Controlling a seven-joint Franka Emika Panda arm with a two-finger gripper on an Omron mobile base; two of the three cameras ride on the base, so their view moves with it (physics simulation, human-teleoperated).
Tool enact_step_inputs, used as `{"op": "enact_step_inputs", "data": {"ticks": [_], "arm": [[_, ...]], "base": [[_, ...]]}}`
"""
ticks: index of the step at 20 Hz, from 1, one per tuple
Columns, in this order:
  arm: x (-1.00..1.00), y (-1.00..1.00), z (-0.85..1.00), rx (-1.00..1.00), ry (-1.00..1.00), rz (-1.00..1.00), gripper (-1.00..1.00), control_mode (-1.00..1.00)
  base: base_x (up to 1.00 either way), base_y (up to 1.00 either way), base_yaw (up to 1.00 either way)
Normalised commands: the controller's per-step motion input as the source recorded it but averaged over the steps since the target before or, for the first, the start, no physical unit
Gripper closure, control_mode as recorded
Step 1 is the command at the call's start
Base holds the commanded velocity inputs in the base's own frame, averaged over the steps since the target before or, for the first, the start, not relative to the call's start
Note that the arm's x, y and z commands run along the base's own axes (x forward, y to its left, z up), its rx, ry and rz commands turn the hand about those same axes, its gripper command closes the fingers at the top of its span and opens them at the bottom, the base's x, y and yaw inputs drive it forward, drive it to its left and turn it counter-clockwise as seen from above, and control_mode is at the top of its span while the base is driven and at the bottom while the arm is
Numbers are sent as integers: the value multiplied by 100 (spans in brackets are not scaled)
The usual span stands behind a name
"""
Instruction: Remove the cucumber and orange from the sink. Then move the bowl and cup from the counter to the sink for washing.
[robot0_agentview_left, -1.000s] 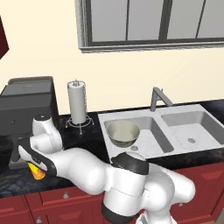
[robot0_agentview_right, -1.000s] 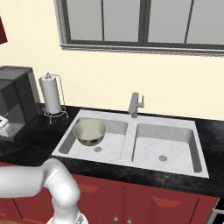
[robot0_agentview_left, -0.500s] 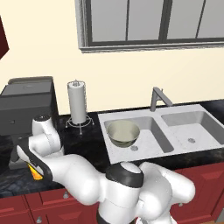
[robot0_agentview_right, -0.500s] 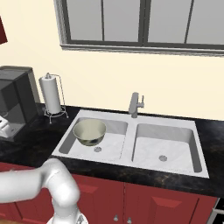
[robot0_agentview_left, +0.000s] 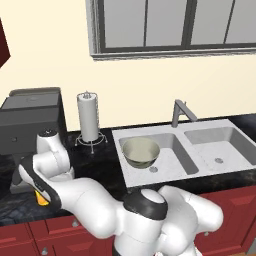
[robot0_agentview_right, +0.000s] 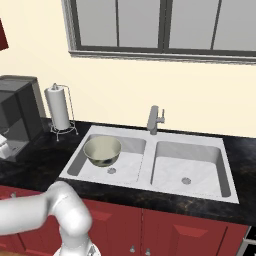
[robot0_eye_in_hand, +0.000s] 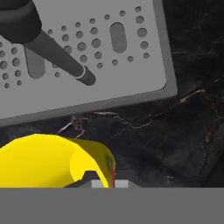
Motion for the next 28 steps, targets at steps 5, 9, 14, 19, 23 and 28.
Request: {"op": "enact_step_inputs", "data": {"ticks": [5, 9, 14, 19, 23, 28], "arm": [[-38, -27, 14, 0, -1, -2, 100, -100], [-44, -34, 18, 0, -9, 0, 100, -100], [-36, -46, 16, 0, -10, 0, 100, -100], [-24, -53, 15, 0, -11, 0, 100, -100], [-18, -55, 16, 0, -10, 0, 100, -100], [-11, -53, 17, 0, -9, 0, 100, -100]], "base": [[0, 0, 0], [0, 0, 0], [0, 0, 0], [0, 0, 0], [0, 0, 0], [0, 0, 0]]}}
